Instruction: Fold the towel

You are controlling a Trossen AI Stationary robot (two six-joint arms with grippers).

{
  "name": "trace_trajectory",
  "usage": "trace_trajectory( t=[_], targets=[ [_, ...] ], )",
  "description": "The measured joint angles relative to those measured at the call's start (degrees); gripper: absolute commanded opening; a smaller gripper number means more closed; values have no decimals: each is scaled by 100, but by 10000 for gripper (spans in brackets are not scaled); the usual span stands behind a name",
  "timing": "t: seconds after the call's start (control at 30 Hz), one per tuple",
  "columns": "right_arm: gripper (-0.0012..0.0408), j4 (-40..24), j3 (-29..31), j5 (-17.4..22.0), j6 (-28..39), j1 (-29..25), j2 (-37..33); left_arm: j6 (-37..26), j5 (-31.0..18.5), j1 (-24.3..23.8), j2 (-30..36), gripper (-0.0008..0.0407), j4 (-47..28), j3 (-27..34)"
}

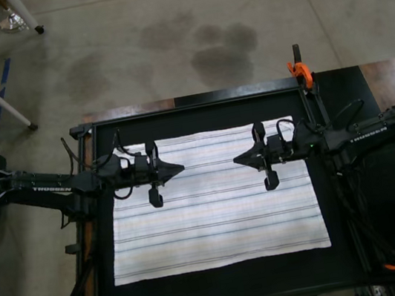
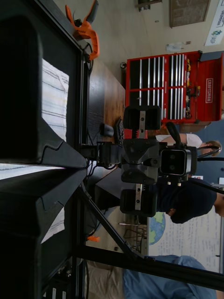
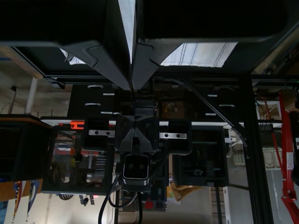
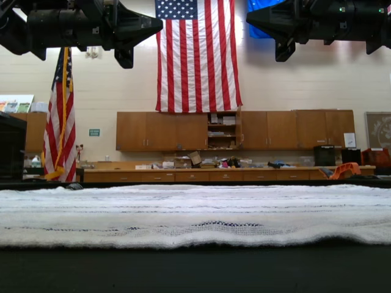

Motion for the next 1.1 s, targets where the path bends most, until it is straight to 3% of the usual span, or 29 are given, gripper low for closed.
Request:
trace_trajectory(
  t=[1.1],
  targets=[
    [1,-131,76,0,0,0,-11,-2,-2,0,11,0,-15,-20]
  ],
)
